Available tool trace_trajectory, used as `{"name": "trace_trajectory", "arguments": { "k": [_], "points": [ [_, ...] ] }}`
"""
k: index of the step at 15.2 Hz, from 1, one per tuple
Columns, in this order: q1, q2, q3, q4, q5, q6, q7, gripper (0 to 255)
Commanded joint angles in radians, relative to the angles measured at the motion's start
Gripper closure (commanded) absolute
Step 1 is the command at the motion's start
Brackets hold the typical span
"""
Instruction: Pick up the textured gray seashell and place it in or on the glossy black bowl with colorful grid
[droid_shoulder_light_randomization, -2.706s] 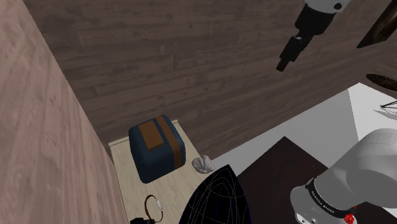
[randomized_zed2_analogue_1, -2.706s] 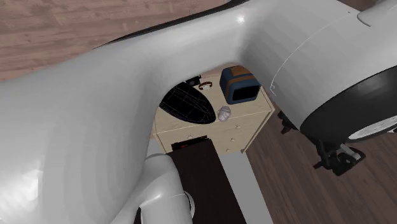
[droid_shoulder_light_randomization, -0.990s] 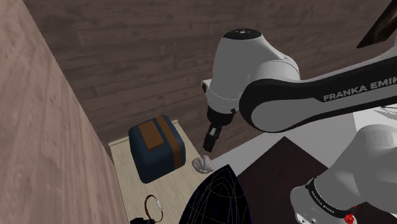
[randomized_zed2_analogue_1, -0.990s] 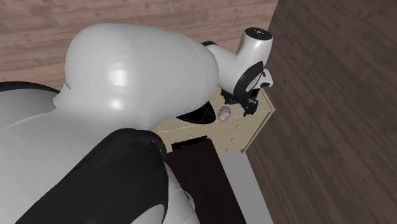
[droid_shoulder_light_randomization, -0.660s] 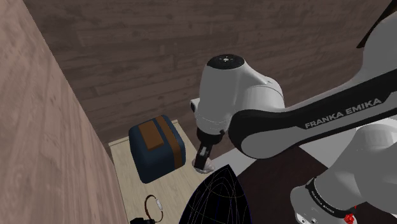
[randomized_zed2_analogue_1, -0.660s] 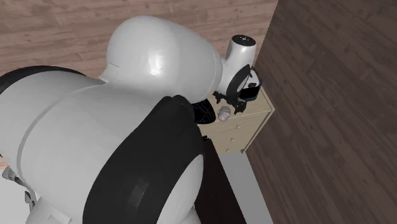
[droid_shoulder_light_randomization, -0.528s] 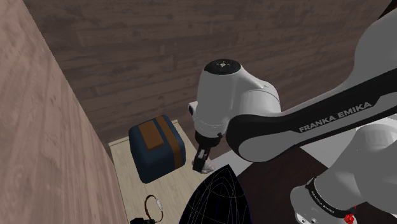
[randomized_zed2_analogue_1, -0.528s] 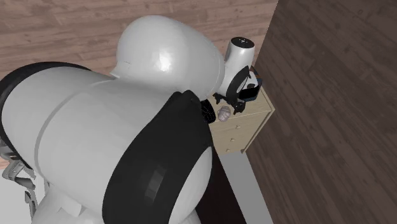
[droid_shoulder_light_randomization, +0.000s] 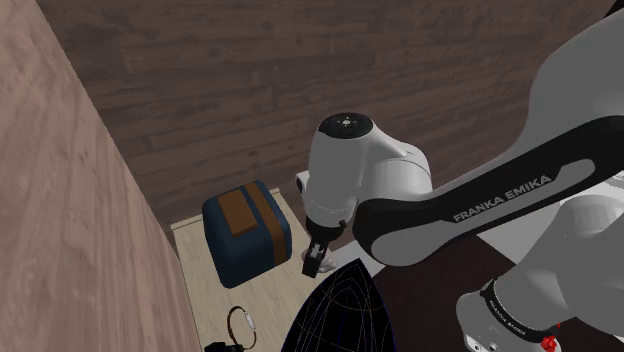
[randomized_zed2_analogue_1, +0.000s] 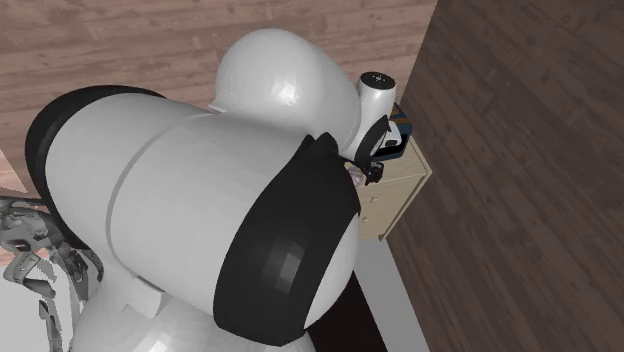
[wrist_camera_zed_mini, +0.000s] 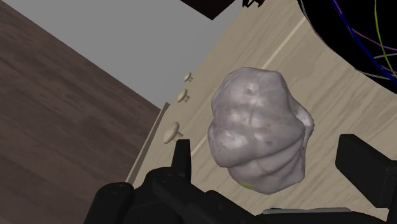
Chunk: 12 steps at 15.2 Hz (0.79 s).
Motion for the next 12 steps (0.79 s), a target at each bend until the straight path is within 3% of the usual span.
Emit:
{"name": "trace_trajectory", "arguments": {
  "k": [1,4,5,12],
  "points": [
    [0.0,0.002,0.0,0.0,-0.001,0.002,0.001,0],
    [0.0,0.001,0.0,0.0,-0.001,0.002,0.001,0],
    [0.0,0.001,0.0,0.0,-0.001,0.002,0.001,255],
    [0.0,0.001,0.0,0.0,-0.001,0.002,0.001,255]
  ]
}}
